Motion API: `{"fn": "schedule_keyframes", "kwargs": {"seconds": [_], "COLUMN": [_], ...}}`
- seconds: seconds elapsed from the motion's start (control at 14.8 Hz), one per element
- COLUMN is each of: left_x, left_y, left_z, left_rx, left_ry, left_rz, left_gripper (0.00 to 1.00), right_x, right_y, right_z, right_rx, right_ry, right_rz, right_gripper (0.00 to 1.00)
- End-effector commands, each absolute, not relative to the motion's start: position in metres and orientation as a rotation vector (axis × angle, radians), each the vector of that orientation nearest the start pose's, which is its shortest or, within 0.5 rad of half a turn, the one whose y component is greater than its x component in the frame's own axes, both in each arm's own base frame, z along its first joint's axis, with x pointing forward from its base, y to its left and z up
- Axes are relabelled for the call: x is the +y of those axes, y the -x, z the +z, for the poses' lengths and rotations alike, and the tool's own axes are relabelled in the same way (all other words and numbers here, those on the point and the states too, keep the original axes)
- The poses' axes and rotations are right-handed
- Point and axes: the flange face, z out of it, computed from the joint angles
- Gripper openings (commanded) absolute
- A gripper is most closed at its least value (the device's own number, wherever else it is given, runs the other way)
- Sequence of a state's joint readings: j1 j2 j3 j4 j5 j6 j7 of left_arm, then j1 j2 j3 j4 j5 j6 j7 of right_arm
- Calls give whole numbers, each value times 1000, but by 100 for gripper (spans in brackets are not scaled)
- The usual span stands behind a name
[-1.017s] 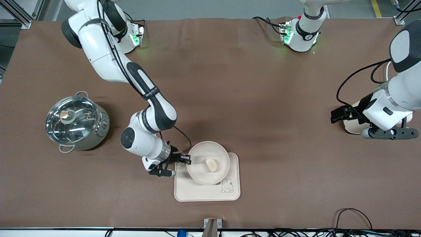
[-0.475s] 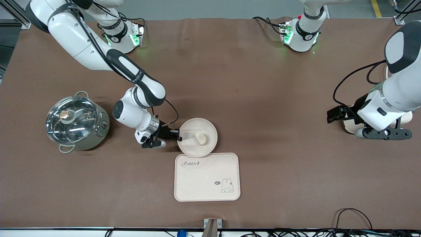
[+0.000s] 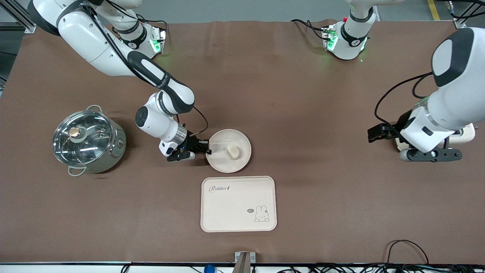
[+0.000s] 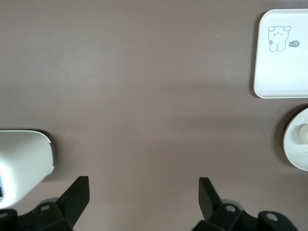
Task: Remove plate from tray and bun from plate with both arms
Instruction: 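Lift the plate off the tray and set it beside the tray, then release the plate with the right gripper while the left gripper reaches the bun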
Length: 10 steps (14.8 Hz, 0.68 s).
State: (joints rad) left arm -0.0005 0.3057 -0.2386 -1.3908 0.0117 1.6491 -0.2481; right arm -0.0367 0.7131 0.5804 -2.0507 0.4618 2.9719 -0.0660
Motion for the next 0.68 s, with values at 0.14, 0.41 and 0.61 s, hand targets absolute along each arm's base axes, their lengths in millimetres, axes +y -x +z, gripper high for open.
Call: {"fn": "schedule_keyframes", "kwargs": {"seconds": [0.14, 0.41, 0.61], "left_x": [-183, -275, -343], "left_y": [-634, -636, -635], "left_z": [497, 428, 380], "left_rx": [-123, -291, -428], "left_ry": [3189, 3190, 3244], "left_rz": [189, 175, 66], "left_gripper": [100, 100, 100], "right_x": [309, 284, 248], "right_y": [-527, -557, -584], "right_z": [192, 235, 283], "right_rx": [389, 411, 302], "right_ry": [2516, 2497, 2549], "right_rz": [-44, -12, 75], "right_gripper": [100, 100, 100]}}
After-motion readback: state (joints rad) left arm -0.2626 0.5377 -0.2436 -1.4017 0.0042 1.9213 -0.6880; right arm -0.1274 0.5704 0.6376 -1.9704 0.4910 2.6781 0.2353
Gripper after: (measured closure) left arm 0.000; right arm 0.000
